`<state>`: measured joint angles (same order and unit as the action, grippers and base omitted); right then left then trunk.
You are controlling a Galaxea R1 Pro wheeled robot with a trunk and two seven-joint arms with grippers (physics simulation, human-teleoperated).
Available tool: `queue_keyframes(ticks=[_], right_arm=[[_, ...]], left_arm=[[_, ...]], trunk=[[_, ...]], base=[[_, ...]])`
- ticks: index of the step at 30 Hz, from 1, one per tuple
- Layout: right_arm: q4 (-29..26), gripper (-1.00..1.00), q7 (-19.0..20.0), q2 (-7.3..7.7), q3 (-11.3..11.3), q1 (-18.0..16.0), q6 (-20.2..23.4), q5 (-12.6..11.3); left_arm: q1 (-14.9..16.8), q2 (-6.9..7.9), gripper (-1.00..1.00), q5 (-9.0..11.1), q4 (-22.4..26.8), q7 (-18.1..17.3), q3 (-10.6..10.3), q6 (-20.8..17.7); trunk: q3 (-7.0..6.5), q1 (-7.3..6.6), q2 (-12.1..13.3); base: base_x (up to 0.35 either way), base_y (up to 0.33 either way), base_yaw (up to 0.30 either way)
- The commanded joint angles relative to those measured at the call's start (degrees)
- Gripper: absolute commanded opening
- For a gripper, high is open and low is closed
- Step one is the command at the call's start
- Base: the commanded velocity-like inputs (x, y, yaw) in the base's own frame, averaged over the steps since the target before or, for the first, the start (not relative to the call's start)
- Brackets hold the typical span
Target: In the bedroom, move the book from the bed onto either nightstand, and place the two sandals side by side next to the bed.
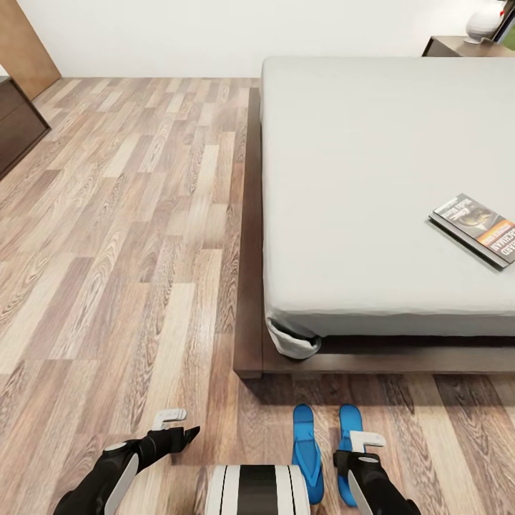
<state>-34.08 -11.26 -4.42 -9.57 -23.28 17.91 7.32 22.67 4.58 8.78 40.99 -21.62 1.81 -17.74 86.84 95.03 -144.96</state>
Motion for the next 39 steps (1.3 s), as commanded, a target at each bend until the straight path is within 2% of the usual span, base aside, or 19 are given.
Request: queue_keyframes(ticks=[1,13,14,31,39], right_arm=[[-0.11,-1.00,0.13,-0.07,-0.28,-0.01,0.38,0.59],[-0.11,-1.00,0.18,-0.09,-0.28,-0.01,0.38,0.59],[-0.11,1.00,0.18,-0.09,-0.28,-0.01,0.38,0.59],[-0.11,1.00,0.18,-0.07,-0.25,-0.01,0.38,0.59],[-0.11,1.00,0.18,-0.10,-0.24,-0.01,0.38,0.59]], left_arm=[[0.01,-0.01,1.00,0.53,0.05,-0.17,0.13,-0.54],[0.01,-0.01,1.00,0.53,0.05,-0.17,0.14,-0.54],[0.01,-0.01,1.00,0.53,0.05,-0.17,0.15,-0.54],[0.01,0.01,1.00,0.53,0.03,-0.17,0.19,-0.54],[0.01,-0.01,1.00,0.53,0.04,-0.14,0.16,-0.54]], trunk=[[0.03,-0.01,-0.01],[0.03,-0.01,-0.01],[0.03,-0.01,-0.01],[0.03,-0.01,-0.01],[-1.74,-0.22,0.09]], base=[[0.000,0.000,0.000],[0.000,0.000,0.000],[0.000,0.000,0.000],[0.000,0.000,0.000],[0.000,0.000,0.000]])
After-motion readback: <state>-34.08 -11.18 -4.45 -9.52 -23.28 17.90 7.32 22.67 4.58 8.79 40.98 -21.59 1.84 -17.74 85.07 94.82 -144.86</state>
